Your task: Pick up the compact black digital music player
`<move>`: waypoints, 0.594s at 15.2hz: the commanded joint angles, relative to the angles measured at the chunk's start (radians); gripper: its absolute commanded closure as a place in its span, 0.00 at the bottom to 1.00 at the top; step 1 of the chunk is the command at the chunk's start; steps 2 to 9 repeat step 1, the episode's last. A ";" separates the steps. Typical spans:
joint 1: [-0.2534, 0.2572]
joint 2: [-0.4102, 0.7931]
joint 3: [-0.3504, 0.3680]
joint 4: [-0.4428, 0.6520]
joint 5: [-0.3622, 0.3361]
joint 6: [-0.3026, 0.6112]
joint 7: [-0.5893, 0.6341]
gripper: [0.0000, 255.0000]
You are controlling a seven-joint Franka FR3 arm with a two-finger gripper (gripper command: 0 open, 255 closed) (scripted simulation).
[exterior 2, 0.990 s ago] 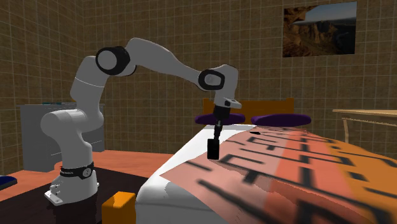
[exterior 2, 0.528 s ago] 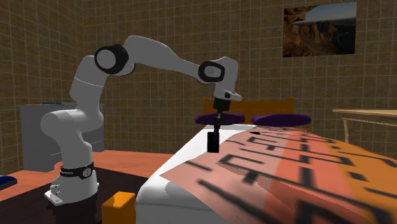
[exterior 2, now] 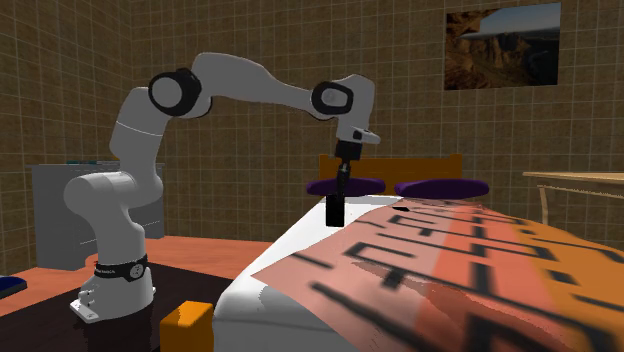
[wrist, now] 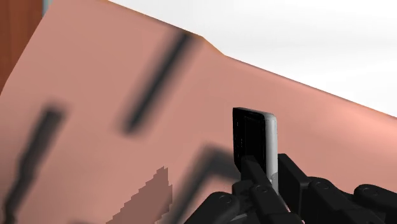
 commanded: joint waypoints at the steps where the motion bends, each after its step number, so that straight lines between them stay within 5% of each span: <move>1: 0.000 0.002 0.000 0.013 0.000 -0.011 -0.001 1.00; 9: 0.000 0.002 0.000 0.013 0.000 -0.011 -0.001 1.00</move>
